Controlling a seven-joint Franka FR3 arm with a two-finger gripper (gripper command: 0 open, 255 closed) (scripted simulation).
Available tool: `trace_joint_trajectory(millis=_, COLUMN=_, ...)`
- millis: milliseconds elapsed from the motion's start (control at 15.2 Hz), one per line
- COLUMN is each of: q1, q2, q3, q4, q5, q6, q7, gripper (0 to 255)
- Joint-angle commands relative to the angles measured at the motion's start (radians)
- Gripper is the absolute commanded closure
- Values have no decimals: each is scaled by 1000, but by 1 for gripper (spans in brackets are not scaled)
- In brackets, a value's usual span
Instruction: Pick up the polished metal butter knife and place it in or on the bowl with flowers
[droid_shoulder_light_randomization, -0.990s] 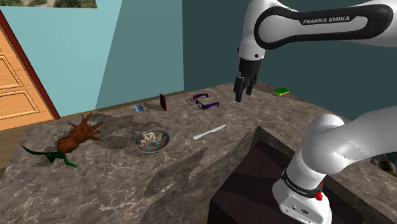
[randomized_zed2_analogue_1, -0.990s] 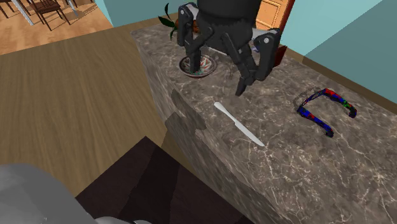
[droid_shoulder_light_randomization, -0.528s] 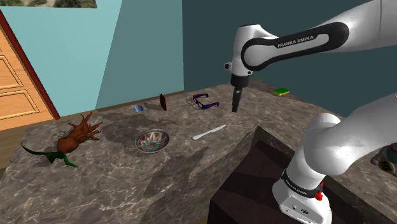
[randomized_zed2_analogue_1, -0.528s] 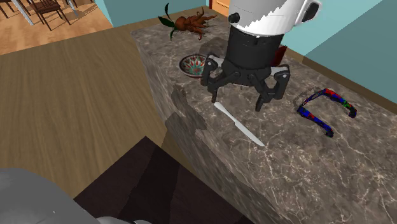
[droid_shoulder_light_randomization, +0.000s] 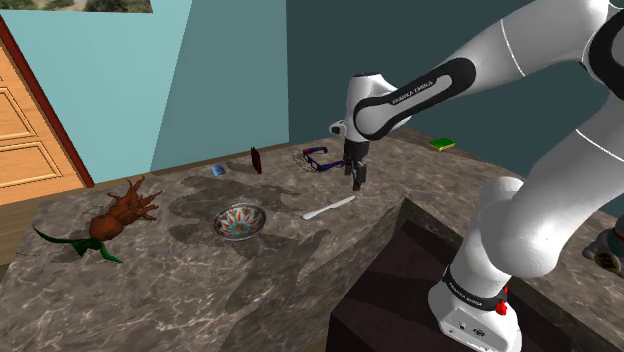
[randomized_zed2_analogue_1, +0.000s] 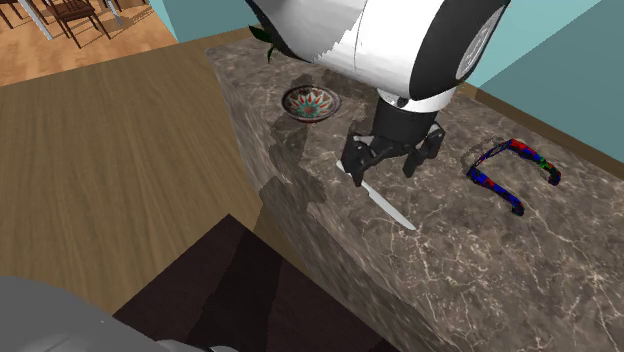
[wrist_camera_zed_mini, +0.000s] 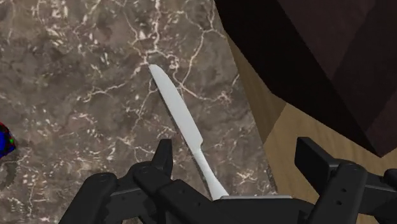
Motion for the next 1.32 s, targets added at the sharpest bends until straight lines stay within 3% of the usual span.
trace_joint_trajectory(millis=0, q1=40, q2=93, q3=-30, q4=19, q5=23, q6=78, q7=-133, gripper=0)
trace_joint_trajectory(millis=330, q1=116, q2=307, q3=-65, q4=77, q5=134, q6=229, q7=-469, gripper=0)
trace_joint_trajectory(millis=858, q1=114, q2=409, q3=-55, q4=60, q5=211, q6=338, q7=-525, gripper=0)
trace_joint_trajectory(millis=1254, q1=113, q2=409, q3=-54, q4=60, q5=211, q6=338, q7=-524, gripper=0)
